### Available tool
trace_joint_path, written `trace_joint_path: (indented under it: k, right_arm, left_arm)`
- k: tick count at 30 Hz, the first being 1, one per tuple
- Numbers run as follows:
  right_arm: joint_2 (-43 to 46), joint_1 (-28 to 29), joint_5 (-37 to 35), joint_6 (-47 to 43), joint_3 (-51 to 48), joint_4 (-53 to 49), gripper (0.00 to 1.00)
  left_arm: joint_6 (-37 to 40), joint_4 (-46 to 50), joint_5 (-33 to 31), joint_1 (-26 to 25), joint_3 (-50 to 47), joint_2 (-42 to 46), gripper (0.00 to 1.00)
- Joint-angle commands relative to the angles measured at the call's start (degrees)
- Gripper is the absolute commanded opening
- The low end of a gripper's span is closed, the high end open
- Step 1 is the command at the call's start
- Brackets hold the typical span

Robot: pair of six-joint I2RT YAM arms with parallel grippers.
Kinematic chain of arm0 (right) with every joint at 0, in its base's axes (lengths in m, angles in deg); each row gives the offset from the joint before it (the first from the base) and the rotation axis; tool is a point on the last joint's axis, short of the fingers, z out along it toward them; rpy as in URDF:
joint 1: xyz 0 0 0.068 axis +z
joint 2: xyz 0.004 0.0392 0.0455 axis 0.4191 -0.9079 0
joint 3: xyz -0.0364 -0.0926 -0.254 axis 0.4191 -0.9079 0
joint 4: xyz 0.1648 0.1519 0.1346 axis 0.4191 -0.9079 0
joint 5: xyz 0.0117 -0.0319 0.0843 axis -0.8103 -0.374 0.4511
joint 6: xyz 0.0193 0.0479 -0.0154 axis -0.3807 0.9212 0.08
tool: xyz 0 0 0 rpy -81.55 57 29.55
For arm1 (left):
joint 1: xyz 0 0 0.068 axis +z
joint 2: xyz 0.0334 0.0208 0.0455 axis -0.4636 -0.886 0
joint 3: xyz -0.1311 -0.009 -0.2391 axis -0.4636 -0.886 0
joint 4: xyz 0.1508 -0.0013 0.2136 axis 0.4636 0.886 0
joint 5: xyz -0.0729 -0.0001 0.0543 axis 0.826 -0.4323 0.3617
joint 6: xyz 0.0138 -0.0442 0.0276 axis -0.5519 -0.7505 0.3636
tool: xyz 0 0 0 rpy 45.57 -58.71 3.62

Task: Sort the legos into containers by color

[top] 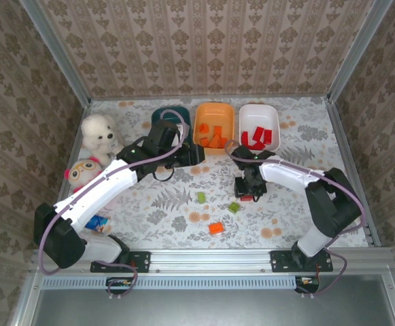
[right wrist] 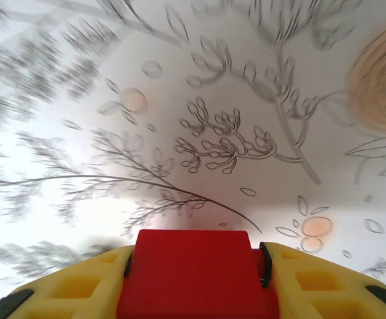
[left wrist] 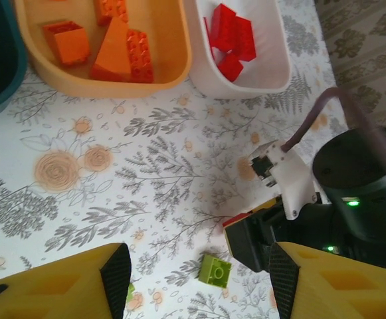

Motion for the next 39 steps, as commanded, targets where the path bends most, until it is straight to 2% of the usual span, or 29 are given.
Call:
trace_joint_path:
  k: [1, 6, 17, 23, 29, 34, 39]
  right_arm:
    - [4.84, -2.79, -3.19, 0.77, 7.72, -3.7, 0.37]
    - [0.55, -8.81, -4.49, -1.19, 19.23, -2.28, 0.37]
    - [-26.75, -19.41, -5.12, -2.81, 46.03, 6.21, 0.36]
    - [-39.25, -21.85, -2.99, -2.72, 57.76, 5.47, 0.37]
    - [-47.05, -22.46, -0.13, -1.92, 66.65, 0.85, 0.41]
    - [-51.04, -22.63, 0.63, -1.09, 71.4, -3.08, 0.46]
    - [-51.3, -22.72, -0.09, -0.73, 72.74, -5.46, 0.56]
  left_arm:
    - [-1.3, -4.21, 2.41, -0.08, 2.51, -0.59, 0.6]
    - [-5.85, -7.81, 5.11, 2.2, 5.22, -2.74, 0.61]
    - [-11.56, -15.85, 11.17, 7.74, 14.5, -14.46, 0.62]
    - [-9.53, -13.72, 11.51, 8.56, 17.31, -16.64, 0.62]
    - [-6.82, -10.02, 10.98, 8.7, 16.43, -15.5, 0.62]
    - [-4.96, -7.94, 10.68, 8.74, 14.79, -14.74, 0.62]
    - [-2.11, -4.74, 10.56, 8.56, 14.31, -14.01, 0.62]
